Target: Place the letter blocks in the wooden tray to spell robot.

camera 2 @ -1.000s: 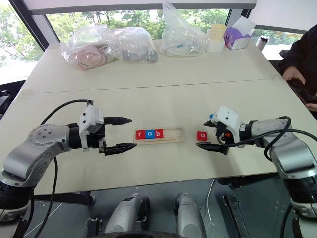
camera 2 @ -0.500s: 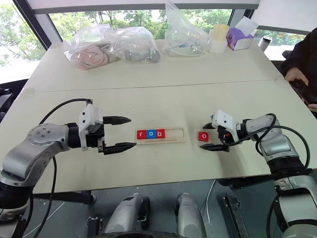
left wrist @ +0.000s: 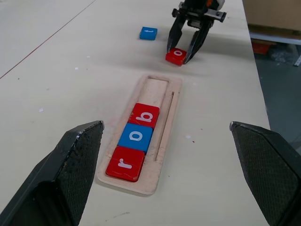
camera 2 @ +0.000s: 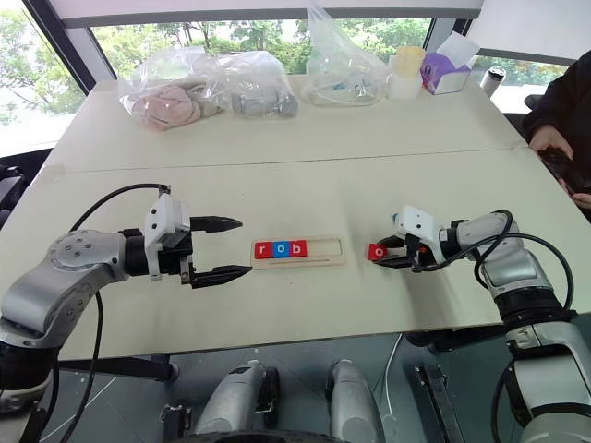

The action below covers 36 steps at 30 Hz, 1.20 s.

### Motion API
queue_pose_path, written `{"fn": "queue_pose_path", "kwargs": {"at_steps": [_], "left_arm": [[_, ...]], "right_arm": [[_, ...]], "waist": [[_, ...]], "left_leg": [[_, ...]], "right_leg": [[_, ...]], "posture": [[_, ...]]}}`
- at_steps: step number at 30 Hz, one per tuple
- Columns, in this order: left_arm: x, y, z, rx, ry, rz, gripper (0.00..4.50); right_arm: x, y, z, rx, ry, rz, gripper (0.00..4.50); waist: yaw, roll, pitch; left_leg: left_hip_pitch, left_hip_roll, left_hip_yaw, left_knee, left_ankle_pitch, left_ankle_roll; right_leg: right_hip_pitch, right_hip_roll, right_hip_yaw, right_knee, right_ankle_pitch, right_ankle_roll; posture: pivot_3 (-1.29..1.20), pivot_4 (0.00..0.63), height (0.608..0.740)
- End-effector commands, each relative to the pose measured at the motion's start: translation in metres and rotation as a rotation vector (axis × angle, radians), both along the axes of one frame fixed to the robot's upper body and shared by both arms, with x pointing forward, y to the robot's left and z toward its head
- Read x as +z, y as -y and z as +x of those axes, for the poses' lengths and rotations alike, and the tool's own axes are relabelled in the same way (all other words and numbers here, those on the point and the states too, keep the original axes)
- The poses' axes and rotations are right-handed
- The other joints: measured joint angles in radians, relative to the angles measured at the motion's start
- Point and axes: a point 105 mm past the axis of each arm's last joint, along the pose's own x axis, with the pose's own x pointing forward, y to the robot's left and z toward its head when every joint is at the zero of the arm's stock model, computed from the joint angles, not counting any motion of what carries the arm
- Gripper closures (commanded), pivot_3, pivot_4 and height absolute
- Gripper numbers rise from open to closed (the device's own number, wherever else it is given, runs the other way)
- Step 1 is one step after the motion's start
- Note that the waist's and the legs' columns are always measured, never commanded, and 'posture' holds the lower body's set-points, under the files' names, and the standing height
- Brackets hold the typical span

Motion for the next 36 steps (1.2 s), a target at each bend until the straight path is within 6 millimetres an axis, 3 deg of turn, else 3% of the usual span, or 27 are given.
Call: {"fn": "queue_pose_path", "kwargs": {"at_steps": [1,5,12,36], "left_arm": [[0.01,-0.001,-0.004,-0.006,0.041,-0.001,0.0],[0.01,-0.001,-0.003,-0.009,0.041,0.001,0.0],[0.009,-0.001,-0.006,-0.01,0.044,0.007,0.0],[0.01,-0.004,-0.01,0.036,0.048,0.001,0.0]], "right_arm": [[0.032,-0.029,0.002,0.089,0.091,0.044,3.36],[0.044,-0.063,-0.001,0.187,0.111,0.068,3.36],[0.038,-0.104,0.009,0.282,0.134,0.032,3.36],[0.022,-0.11,0.019,0.317,0.112,-0.007,3.36]], "waist": [[-0.003,0.0,0.0],[-0.004,0.0,0.0],[-0.001,0.0,0.0],[-0.004,0.0,0.0]], "left_leg": [[0.0,0.0,0.0,0.0,0.0,0.0],[0.0,0.0,0.0,0.0,0.0,0.0],[0.0,0.0,0.0,0.0,0.0,0.0],[0.0,0.0,0.0,0.0,0.001,-0.001]], "right_leg": [[0.0,0.0,0.0,0.0,0.0,0.0],[-0.001,0.0,0.0,0.001,0.0,0.0],[-0.001,0.0,0.0,0.001,0.0,0.0],[-0.001,0.0,0.0,0.002,0.0,0.0]], "posture": [[0.0,0.15,0.725],[0.0,0.15,0.725],[0.0,0.15,0.725],[0.0,0.15,0.725]]}}
